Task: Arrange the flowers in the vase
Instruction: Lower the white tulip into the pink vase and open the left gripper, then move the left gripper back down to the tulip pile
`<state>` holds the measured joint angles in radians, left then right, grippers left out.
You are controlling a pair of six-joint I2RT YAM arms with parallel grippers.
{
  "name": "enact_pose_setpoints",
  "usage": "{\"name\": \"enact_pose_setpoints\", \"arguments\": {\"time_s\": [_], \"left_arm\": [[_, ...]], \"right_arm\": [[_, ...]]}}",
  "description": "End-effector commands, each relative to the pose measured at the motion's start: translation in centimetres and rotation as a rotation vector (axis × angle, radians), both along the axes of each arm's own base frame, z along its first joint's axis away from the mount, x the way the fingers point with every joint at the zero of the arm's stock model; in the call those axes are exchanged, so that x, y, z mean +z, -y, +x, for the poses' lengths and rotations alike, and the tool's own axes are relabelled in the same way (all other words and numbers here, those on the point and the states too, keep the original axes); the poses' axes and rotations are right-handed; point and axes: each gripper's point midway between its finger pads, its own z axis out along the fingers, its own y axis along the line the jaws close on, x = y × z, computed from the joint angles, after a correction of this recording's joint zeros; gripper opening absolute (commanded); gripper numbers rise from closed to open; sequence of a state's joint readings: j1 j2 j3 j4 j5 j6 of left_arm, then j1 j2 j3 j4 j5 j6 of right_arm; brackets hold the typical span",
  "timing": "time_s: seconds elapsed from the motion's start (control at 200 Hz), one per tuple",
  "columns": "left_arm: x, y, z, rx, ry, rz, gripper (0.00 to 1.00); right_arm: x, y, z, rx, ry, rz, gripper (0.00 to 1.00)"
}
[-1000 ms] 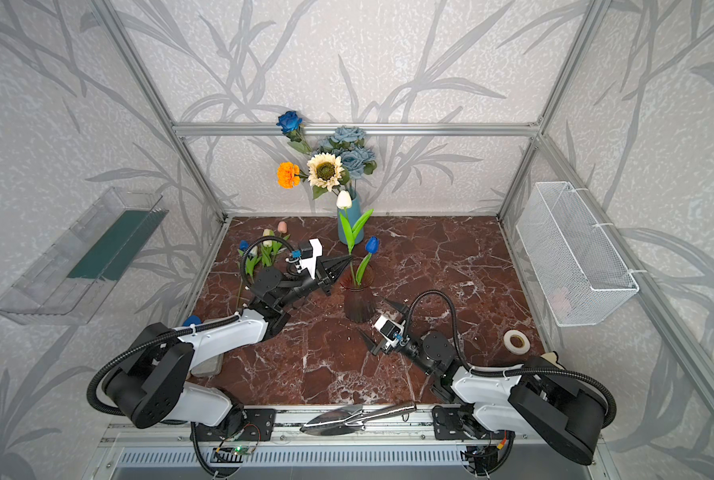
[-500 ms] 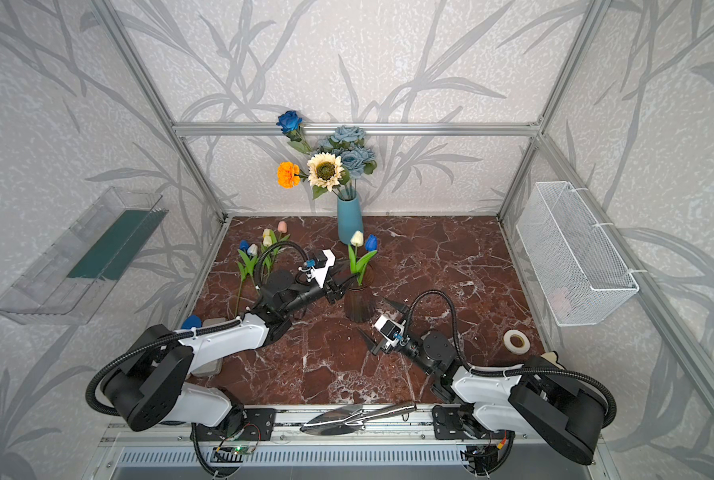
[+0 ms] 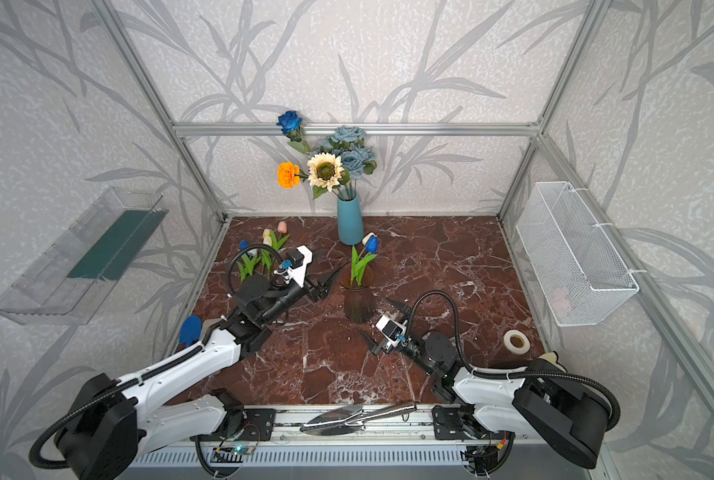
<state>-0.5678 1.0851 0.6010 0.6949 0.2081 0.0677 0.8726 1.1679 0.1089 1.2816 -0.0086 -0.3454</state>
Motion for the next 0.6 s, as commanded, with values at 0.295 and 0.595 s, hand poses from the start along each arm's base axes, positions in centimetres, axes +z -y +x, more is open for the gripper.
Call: {"name": "enact_pose_setpoints", "arguments": {"time_s": [0.295, 0.595], "left_arm": [[-0.5, -15.3, 5.0, 0.593, -0.108, -0.111, 0.76], [-8.5, -23.0, 8.7, 0.923, -0.522, -0.076, 0.75]], "right_arm": [[1.0, 0.1, -0.4, 0.008, 0.019, 0.035, 0.99], [0.8, -0.3, -0.3, 0.023, 0.012, 0.022, 0.99]]}}
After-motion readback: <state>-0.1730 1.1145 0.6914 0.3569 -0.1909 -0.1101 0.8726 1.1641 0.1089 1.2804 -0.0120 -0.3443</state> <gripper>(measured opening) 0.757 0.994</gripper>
